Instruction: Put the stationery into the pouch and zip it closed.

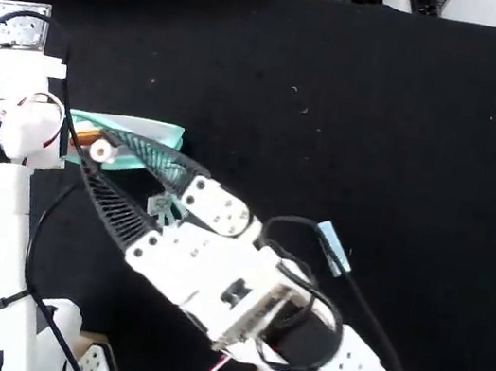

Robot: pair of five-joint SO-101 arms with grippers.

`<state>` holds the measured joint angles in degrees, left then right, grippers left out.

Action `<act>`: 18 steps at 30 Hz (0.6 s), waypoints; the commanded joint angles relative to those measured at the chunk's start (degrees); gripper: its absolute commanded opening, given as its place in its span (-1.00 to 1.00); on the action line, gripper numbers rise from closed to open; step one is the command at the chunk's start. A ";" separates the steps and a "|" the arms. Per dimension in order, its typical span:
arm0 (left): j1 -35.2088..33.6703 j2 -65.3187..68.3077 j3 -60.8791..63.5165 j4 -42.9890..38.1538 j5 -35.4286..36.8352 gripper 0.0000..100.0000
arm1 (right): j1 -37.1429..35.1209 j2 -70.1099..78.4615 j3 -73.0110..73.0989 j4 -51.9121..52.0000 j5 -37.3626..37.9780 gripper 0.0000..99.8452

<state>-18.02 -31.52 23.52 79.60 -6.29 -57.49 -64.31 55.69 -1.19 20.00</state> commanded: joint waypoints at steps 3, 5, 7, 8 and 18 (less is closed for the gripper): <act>-0.40 1.23 2.07 -0.79 0.00 -0.94 | 0.44 2.86 1.01 -1.23 -0.44 -0.97; -0.40 1.23 2.07 -0.79 0.00 -0.94 | 2.02 3.91 2.68 -1.49 -0.44 -0.97; -0.40 1.23 2.07 -0.79 0.00 -0.94 | 4.84 5.23 4.79 -1.49 -0.44 -0.97; -0.40 1.23 2.07 -0.79 0.00 -0.94 | 6.15 5.93 5.76 -1.49 -0.44 -0.97; -0.40 1.23 1.98 -0.88 0.09 -0.94 | 8.79 17.10 4.00 5.45 -0.44 -0.97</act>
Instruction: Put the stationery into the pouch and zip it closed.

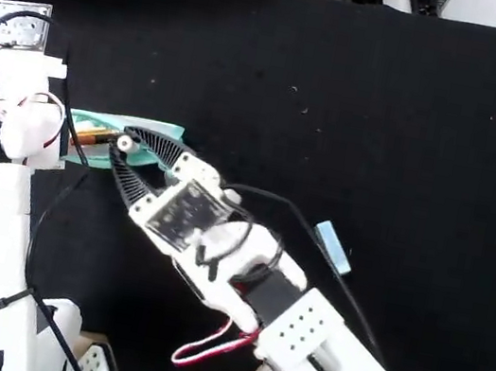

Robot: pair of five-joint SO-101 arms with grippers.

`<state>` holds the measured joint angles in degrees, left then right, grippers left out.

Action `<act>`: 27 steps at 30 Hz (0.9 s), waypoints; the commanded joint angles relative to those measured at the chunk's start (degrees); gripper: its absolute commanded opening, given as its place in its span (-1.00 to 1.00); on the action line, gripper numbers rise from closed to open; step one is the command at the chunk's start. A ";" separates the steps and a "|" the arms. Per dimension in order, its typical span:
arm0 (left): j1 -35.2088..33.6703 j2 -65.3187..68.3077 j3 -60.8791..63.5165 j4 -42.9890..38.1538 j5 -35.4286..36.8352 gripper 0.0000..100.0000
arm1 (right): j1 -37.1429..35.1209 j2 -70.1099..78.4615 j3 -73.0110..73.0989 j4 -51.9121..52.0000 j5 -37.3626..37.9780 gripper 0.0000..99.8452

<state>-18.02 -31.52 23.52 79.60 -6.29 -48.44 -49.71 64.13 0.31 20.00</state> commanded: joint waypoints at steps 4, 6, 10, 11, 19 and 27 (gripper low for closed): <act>-0.40 1.23 1.98 -0.88 0.09 -0.94 | -3.43 5.58 -14.20 17.14 -0.44 -0.83; -0.40 1.23 1.98 -0.88 0.00 -0.94 | -4.31 6.29 -19.03 23.91 -0.44 -0.68; -0.40 1.23 1.98 -0.88 -0.09 -0.94 | -4.48 6.37 -27.38 37.10 -0.44 -0.57; -0.40 1.23 1.98 -0.88 -0.09 -0.94 | -4.48 6.20 -29.41 40.09 -0.44 -0.57; -0.40 1.23 2.07 -0.88 -0.09 -0.94 | 2.81 -7.16 -40.31 54.86 0.00 -0.57; -0.40 1.23 2.07 -0.88 -0.09 -0.94 | 34.73 -9.63 -35.74 74.81 0.18 -0.57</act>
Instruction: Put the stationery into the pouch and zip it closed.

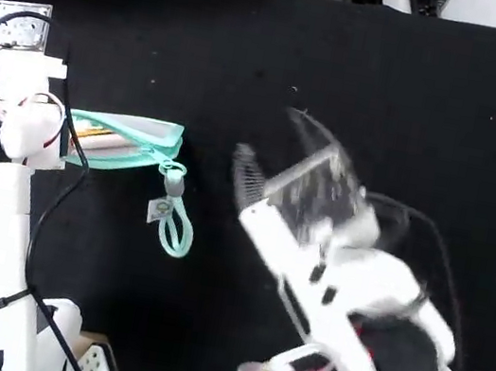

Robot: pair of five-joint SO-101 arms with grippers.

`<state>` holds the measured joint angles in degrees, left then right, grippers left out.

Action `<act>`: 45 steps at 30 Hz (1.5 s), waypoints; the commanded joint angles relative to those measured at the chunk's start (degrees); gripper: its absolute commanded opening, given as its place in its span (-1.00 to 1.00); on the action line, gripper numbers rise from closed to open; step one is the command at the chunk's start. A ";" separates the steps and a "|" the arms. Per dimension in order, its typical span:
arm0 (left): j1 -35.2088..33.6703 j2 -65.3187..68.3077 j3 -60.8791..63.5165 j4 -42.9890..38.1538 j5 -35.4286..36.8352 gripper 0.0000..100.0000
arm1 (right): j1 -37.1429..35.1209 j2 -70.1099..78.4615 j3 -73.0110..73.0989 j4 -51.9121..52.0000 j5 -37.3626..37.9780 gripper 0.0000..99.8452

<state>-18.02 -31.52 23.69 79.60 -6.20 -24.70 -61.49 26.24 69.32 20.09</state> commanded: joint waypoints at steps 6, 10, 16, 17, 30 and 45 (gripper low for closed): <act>-0.40 1.23 1.89 -0.70 -0.18 -0.94 | 19.87 20.09 13.76 5.01 2.99 -0.57; -0.40 1.23 1.89 -0.62 -0.18 -0.94 | 19.87 32.31 15.78 0.35 8.09 -0.57; -0.48 1.23 1.89 -0.53 -0.26 -0.94 | 23.30 44.88 15.78 -7.56 13.80 -0.57; -0.48 1.23 1.89 -0.53 -0.26 -0.94 | 24.26 46.55 15.78 -8.97 14.77 -0.57; -0.48 1.23 1.89 -0.53 -0.26 -0.94 | 26.11 64.04 10.59 -14.68 18.90 -0.69; -0.48 1.23 1.89 -0.62 -0.26 -0.94 | 23.21 44.35 6.02 -1.58 17.14 -0.98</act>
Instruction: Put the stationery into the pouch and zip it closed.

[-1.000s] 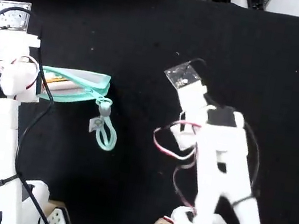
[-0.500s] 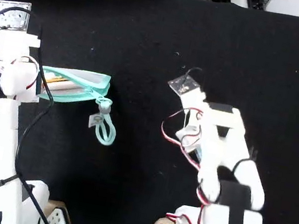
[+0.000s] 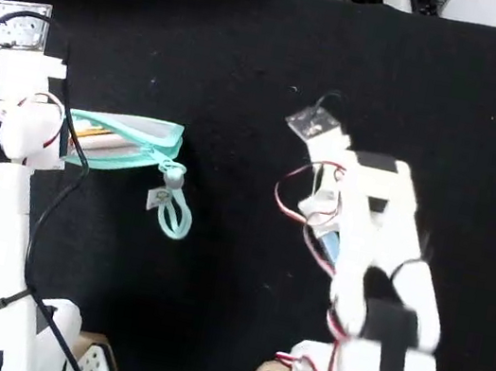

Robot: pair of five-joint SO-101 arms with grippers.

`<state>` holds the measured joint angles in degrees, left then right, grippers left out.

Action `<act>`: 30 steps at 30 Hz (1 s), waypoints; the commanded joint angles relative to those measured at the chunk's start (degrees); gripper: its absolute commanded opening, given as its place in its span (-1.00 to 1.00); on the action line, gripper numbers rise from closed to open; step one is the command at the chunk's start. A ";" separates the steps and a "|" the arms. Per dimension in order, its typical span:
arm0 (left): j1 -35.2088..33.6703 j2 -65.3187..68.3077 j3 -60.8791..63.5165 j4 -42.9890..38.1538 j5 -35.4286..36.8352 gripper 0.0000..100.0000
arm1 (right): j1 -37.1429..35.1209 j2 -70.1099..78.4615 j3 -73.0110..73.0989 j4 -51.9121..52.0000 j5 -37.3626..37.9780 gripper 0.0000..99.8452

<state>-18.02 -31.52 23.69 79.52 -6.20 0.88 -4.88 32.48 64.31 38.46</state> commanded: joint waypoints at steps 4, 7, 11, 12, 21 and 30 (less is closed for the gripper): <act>-0.40 1.23 1.89 -0.53 -0.26 -0.94 | -9.85 -31.25 2.24 6.24 -8.53 -0.98; -0.40 1.23 1.89 -0.44 -0.26 -0.94 | -17.41 -44.35 2.68 5.10 -15.82 -0.98; -0.40 1.23 1.89 -0.44 -0.26 -0.94 | -25.32 -56.31 3.47 -3.43 -23.82 -0.98; -0.40 1.23 1.89 -0.35 -0.26 -0.94 | -26.99 -58.15 3.56 -5.63 -25.14 -0.98; -0.40 1.23 2.51 -0.70 -0.26 -0.94 | -46.59 -61.76 4.26 -22.68 -29.36 -0.97; -0.40 1.14 2.51 -0.70 -0.26 -0.94 | -50.11 -54.29 18.77 -56.00 -29.27 -0.97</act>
<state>-18.02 -31.52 23.96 79.52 -6.20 -48.53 -61.67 49.27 17.98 9.71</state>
